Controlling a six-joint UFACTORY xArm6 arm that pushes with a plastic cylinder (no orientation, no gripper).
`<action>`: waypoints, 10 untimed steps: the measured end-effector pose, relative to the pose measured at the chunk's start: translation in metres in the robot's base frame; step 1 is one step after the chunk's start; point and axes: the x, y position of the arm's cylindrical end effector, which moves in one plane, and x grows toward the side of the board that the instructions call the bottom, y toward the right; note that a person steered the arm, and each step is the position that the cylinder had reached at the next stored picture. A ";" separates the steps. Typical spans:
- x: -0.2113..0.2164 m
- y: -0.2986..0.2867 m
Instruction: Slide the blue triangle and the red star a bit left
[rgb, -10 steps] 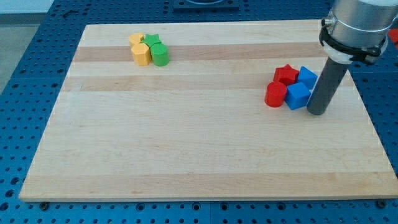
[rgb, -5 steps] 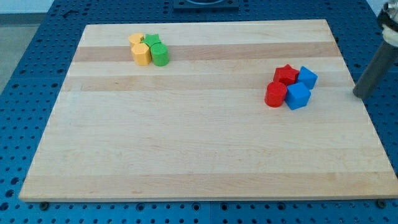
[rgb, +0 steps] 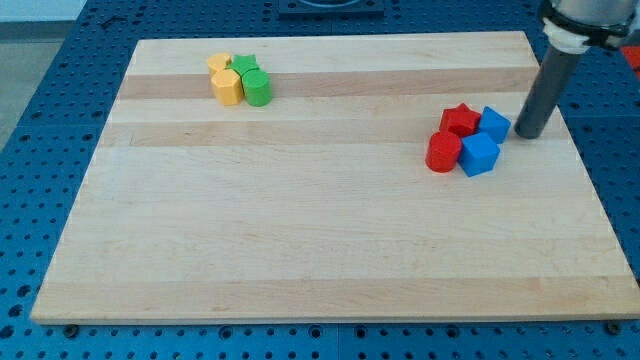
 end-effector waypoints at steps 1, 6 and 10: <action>0.000 -0.014; -0.042 -0.003; -0.027 -0.060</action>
